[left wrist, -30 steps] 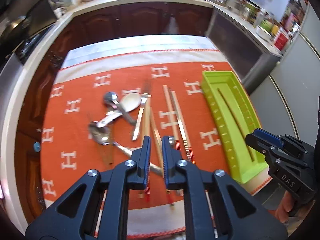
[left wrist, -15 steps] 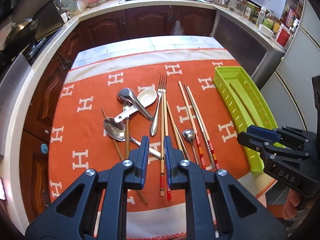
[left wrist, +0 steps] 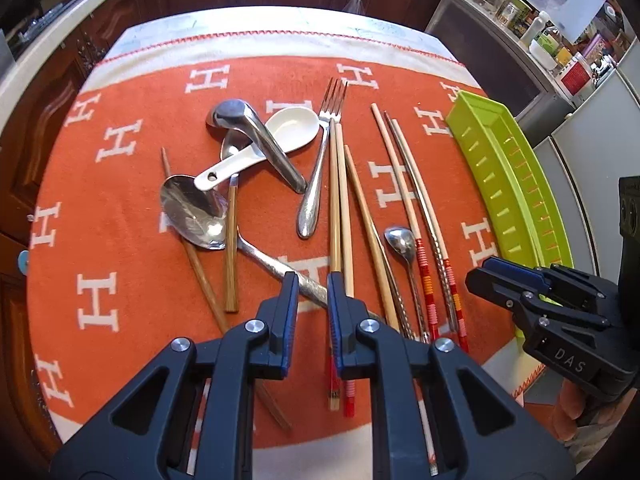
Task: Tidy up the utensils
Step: 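Return both tools to the pile and grip one chopstick in each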
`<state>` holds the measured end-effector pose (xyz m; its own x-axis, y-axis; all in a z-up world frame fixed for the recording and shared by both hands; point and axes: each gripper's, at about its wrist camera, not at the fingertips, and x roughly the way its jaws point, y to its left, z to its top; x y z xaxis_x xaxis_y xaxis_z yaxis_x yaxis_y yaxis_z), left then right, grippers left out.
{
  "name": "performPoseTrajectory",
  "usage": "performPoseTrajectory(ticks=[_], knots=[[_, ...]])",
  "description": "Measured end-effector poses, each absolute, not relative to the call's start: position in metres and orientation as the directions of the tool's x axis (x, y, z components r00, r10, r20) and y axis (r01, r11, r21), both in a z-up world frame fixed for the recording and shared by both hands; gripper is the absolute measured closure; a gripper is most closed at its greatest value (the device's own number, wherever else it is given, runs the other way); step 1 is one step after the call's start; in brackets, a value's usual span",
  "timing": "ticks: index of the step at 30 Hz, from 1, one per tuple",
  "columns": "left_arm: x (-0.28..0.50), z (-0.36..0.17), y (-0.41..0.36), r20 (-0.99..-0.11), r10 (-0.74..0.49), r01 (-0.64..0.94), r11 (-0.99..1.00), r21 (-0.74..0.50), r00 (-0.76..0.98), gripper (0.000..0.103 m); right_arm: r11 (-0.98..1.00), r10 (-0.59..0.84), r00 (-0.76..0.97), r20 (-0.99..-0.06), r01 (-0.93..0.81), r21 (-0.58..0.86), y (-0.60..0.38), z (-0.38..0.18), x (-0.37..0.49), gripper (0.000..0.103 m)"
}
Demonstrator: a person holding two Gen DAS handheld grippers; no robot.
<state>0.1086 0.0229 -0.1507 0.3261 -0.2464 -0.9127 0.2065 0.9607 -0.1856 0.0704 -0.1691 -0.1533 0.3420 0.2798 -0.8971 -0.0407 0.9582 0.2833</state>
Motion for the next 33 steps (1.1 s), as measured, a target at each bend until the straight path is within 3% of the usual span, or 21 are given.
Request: performPoseTrajectory(ticks=[17, 33], knots=[[0.137, -0.178, 0.005, -0.921, -0.275, 0.251, 0.946, -0.207, 0.277, 0.091, 0.981, 0.186, 0.298, -0.936, -0.002, 0.194, -0.161, -0.188, 0.098, 0.089], [0.14, -0.178, 0.0, -0.919, -0.289, 0.268, 0.939, -0.217, 0.268, 0.091, 0.993, 0.121, 0.333, -0.935, -0.033, 0.116, -0.15, -0.191, 0.113, 0.088]])
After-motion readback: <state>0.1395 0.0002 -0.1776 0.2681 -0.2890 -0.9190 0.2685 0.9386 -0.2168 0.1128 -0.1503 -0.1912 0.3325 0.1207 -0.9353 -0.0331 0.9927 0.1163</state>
